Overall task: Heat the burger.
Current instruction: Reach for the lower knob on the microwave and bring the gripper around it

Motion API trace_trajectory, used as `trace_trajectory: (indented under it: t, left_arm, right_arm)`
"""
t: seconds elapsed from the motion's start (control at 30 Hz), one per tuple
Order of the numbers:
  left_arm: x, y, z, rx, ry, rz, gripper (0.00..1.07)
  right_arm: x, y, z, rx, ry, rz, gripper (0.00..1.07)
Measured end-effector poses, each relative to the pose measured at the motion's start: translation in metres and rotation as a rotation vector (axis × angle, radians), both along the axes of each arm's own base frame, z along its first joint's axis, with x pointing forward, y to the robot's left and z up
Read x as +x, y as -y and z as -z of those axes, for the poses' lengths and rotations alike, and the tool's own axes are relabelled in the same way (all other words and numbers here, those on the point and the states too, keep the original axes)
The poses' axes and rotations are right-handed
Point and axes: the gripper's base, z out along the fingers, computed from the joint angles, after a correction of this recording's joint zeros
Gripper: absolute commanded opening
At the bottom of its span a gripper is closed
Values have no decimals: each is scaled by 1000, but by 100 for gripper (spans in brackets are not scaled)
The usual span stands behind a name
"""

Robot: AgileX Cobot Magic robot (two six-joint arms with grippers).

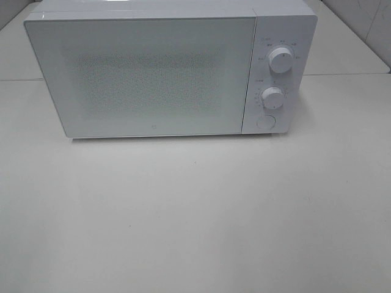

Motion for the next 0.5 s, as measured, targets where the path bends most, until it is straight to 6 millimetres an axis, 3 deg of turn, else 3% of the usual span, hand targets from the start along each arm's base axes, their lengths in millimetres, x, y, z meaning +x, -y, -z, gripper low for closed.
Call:
trace_trajectory:
  t: [0.33,0.5]
  left_arm:
    - [0,0,0,-5,0,-3,100]
    - [0,0,0,0,0,0,100]
  right_arm:
    - [-1,0,-8,-4,52,-3,81]
    - [9,0,-16,-9,65,-9,80]
